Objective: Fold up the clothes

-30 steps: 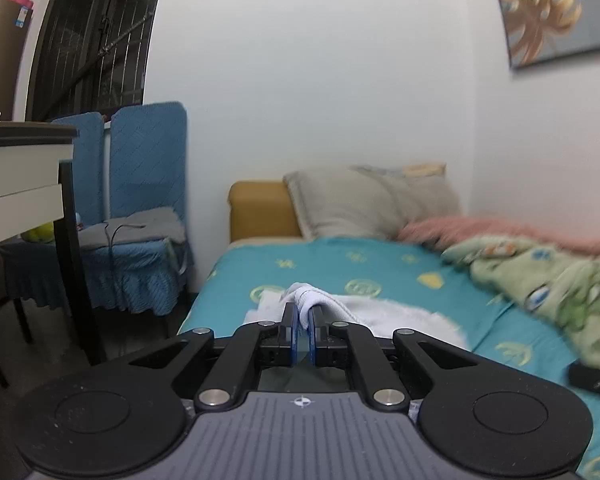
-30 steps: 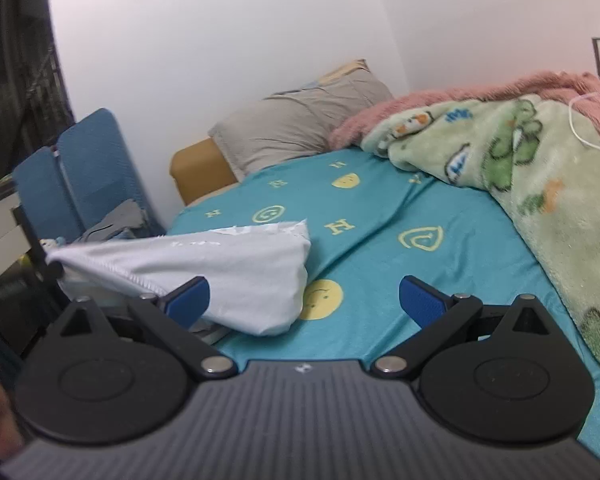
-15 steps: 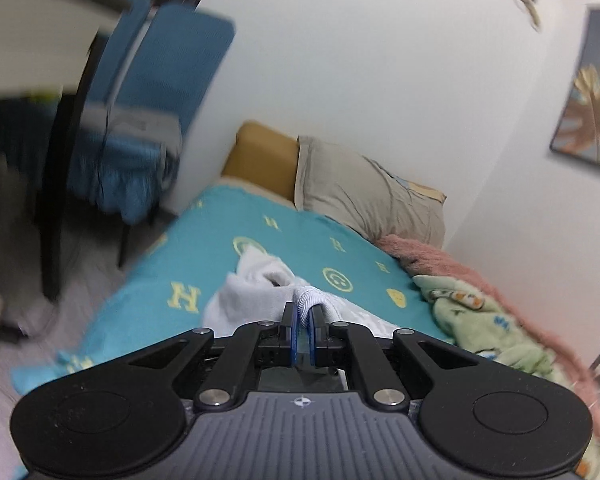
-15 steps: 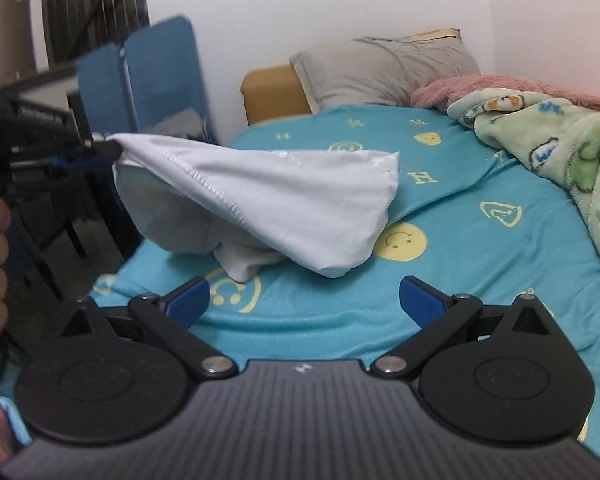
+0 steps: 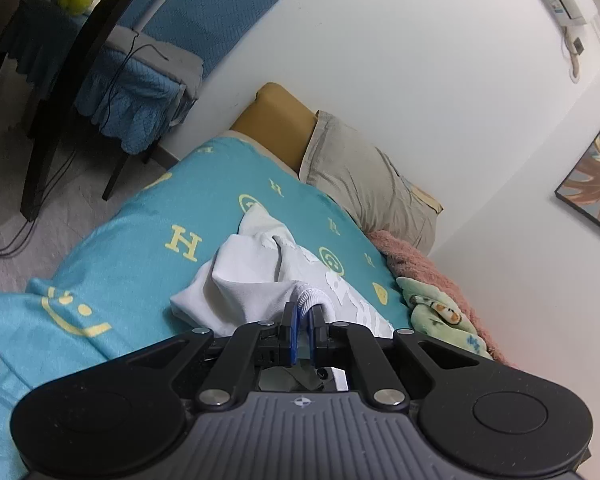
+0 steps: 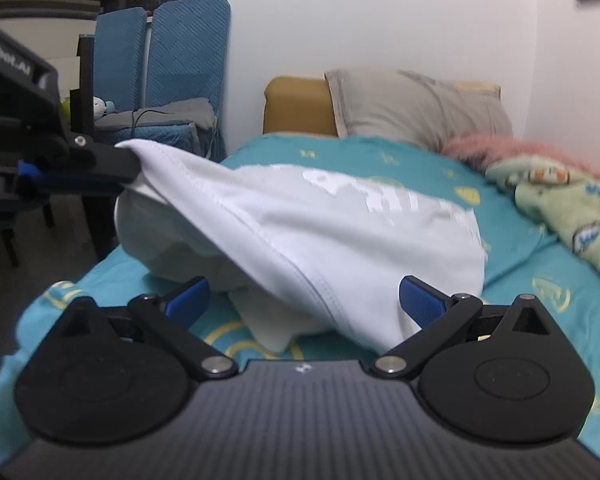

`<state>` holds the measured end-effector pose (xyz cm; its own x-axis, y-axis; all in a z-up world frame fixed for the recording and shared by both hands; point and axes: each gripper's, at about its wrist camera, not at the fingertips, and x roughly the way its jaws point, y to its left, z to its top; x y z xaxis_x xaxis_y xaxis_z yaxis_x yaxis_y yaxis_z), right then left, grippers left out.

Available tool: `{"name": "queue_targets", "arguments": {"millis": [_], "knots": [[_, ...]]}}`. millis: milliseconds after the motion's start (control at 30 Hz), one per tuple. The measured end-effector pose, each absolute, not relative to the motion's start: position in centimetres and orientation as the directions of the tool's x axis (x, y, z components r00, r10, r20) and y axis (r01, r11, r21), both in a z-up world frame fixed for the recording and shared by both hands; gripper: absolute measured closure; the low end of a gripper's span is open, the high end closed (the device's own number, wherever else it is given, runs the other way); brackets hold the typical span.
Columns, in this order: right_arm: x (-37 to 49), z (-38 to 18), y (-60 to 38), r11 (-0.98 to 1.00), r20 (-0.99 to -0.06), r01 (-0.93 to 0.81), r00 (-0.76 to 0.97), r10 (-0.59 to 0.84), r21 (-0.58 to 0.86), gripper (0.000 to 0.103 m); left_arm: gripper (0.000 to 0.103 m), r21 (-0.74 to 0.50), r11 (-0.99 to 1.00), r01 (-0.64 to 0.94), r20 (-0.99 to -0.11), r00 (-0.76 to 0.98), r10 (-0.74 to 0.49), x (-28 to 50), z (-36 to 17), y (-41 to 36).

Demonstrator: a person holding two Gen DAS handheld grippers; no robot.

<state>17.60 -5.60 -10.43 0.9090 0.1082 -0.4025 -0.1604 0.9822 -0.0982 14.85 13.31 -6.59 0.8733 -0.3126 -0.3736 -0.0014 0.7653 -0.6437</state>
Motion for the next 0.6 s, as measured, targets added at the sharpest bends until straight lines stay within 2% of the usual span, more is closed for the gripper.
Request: {"name": "queue_targets", "arguments": {"millis": [67,300,467,600], "knots": [[18.0,-10.3,-5.5,0.987,-0.376,-0.125,0.923,0.078,-0.103,0.0,0.097,-0.628,0.779,0.006,-0.378,0.872,-0.311,14.8,-6.6,13.0],[16.9,-7.2,-8.5,0.999,-0.24,-0.016,0.971,0.024,0.032,0.0,0.097,-0.573,0.819,0.02,-0.407,0.861,-0.305,15.1,-6.7,11.8],[17.1,-7.1,-10.4,0.994,-0.251,0.053,0.968,-0.027,0.097,0.0,0.097,-0.488,0.867,0.099,-0.376,0.873,-0.311,14.3,-5.8,9.9],[18.1,-9.1,-12.8,0.966,-0.352,0.167,0.932,-0.09,0.195,0.0,0.097,-0.425,0.897,0.121,-0.347,0.894,-0.285,13.5,-5.3,8.4]]}}
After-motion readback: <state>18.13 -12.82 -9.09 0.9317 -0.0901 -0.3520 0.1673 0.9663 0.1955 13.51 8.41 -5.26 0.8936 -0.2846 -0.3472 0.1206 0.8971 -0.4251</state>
